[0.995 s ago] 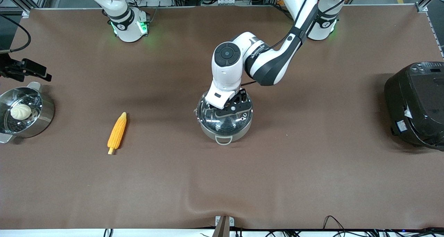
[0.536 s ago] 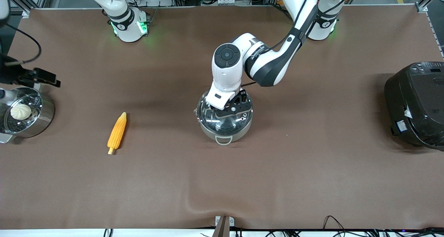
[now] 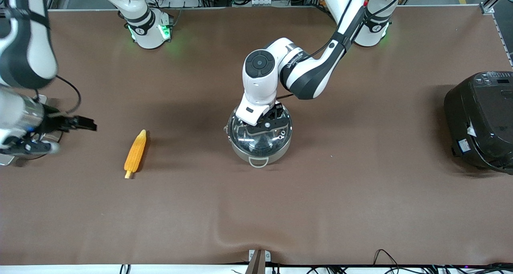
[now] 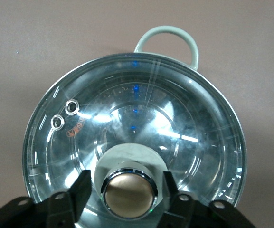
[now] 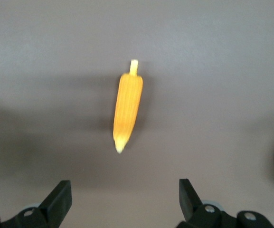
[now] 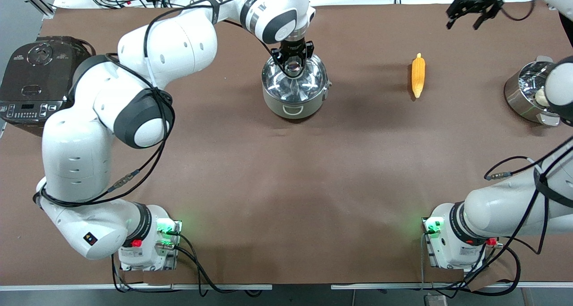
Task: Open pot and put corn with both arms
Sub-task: 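Hold the lid knob with the left gripper while the right gripper grasps the corn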
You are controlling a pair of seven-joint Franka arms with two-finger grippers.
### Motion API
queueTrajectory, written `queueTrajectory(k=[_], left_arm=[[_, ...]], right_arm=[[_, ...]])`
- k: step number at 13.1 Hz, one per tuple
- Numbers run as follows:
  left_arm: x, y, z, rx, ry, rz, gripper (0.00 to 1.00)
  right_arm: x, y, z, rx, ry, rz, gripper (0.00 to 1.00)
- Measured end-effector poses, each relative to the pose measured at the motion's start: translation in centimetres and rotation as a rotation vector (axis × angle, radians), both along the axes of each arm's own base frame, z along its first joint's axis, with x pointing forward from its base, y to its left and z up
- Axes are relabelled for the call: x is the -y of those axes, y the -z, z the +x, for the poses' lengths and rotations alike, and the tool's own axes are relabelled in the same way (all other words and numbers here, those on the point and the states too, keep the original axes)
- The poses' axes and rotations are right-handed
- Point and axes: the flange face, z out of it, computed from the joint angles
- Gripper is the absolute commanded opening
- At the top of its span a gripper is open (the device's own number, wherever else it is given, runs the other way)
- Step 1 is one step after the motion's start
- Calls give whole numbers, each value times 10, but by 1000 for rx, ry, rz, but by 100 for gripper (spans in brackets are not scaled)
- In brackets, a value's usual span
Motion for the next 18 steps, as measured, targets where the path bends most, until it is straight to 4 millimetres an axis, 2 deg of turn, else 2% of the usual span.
queueTrajectory(k=[2, 4, 5, 7, 8, 10, 11, 12, 15, 17, 18], left_arm=[[0, 0, 0, 0, 0, 0, 56], [0, 1, 0, -1, 0, 0, 44], [1, 0, 0, 2, 1, -3, 33], [1, 0, 0, 2, 2, -3, 0], [1, 0, 0, 2, 2, -3, 0], [1, 0, 0, 2, 2, -3, 0], [1, 0, 0, 2, 2, -3, 0], [1, -1, 0, 2, 2, -2, 0], [-1, -12, -1, -9, 0, 11, 0], [-13, -35, -2, -27, -12, 35, 0], [-24, -55, 1, -23, -24, 34, 0]], right_arm=[[-7, 45, 11, -29, -4, -5, 100], [-1, 88, 18, -33, 9, -13, 100], [1, 109, 19, -14, 19, -18, 100], [-1, 151, 11, 49, 58, -33, 100], [-8, 170, 3, 77, 81, -40, 100], [-34, 200, -12, 102, 129, -51, 100], [-50, 209, -17, 96, 155, -56, 100], [-56, 212, -18, 92, 168, -58, 100], [-54, 231, -21, 71, 192, -68, 100], [-49, 245, -22, 61, 200, -75, 100], [-48, 248, -22, 59, 201, -77, 100]])
